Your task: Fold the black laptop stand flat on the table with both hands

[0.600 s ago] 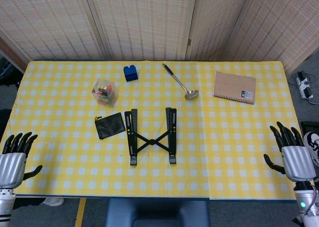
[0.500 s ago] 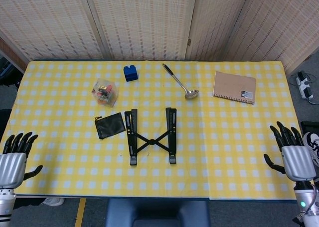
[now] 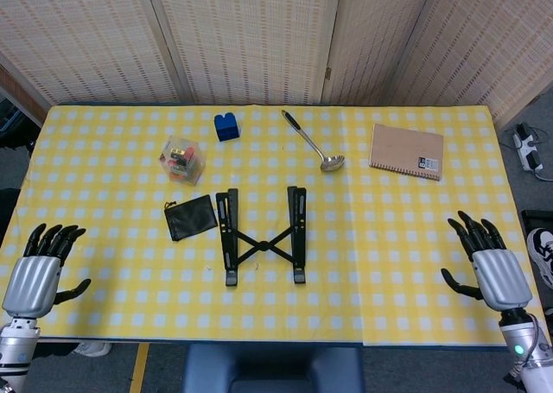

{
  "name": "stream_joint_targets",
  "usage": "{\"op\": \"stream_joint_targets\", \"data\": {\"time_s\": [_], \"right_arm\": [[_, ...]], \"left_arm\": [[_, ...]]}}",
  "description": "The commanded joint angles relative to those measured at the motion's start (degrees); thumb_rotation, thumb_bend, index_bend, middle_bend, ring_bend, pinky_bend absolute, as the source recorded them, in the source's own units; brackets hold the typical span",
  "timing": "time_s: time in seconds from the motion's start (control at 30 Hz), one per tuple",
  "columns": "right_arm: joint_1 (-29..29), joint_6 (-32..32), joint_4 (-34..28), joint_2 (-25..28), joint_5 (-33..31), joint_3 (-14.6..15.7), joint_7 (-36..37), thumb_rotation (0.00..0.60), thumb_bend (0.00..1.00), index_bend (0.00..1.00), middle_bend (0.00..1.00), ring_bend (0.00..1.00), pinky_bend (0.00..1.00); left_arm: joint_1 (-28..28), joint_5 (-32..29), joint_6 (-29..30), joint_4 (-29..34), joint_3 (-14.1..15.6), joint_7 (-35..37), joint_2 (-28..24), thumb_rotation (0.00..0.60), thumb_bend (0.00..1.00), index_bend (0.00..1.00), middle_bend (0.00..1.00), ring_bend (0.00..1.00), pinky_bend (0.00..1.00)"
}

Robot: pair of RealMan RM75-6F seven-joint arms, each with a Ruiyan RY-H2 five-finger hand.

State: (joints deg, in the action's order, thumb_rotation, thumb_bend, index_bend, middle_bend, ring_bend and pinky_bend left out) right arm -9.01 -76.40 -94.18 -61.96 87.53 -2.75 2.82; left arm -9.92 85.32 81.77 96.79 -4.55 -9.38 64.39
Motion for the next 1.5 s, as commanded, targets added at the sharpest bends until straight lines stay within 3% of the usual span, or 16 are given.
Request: {"op": "stream_joint_targets", "data": {"time_s": [0.03,0.57,0.9,1.17,1.5], "right_arm": [[-2.94,4.11,-1.44,1.20,1.98,0.73,4.41,0.484,0.39,0.00,0.00,0.09,0.00],[-19.23,22.57,0.93,-6.05,2.93,-1.99,28.43,0.512,0.39,0.00,0.00,0.09,0.00],[-27.68,28.36,7.26,-12.09,0.85,-5.71,51.70,0.506,0.39,0.00,0.00,0.09,0.00],[-32.01,31.26,13.56,-17.10,-0.76,-6.75,60.69,0.506,0.39,0.00,0.01,0.10,0.00],[-37.22,32.29,20.59,-22.10,2.23,-6.14,75.24,0.504,0.38,0.00,0.07,0.13,0.00]], "left_arm": [[-1.57,0.20,-1.74,0.32,-0.76,2.03,-0.36,0.600,0.21,0.21,0.21,0.16,0.00],[-11.03,-1.57,-12.13,-3.37,-4.20,12.45,3.54,0.600,0.21,0.23,0.23,0.18,0.06],[-12.95,-3.23,-13.91,-5.99,-4.56,16.27,5.06,0.600,0.21,0.23,0.23,0.18,0.06],[-12.55,-3.18,-13.26,-7.17,-3.47,17.91,5.26,0.600,0.21,0.23,0.23,0.18,0.06],[-12.70,-3.36,-13.13,-8.13,-2.99,19.61,5.64,0.600,0.21,0.23,0.23,0.18,0.06]]}}
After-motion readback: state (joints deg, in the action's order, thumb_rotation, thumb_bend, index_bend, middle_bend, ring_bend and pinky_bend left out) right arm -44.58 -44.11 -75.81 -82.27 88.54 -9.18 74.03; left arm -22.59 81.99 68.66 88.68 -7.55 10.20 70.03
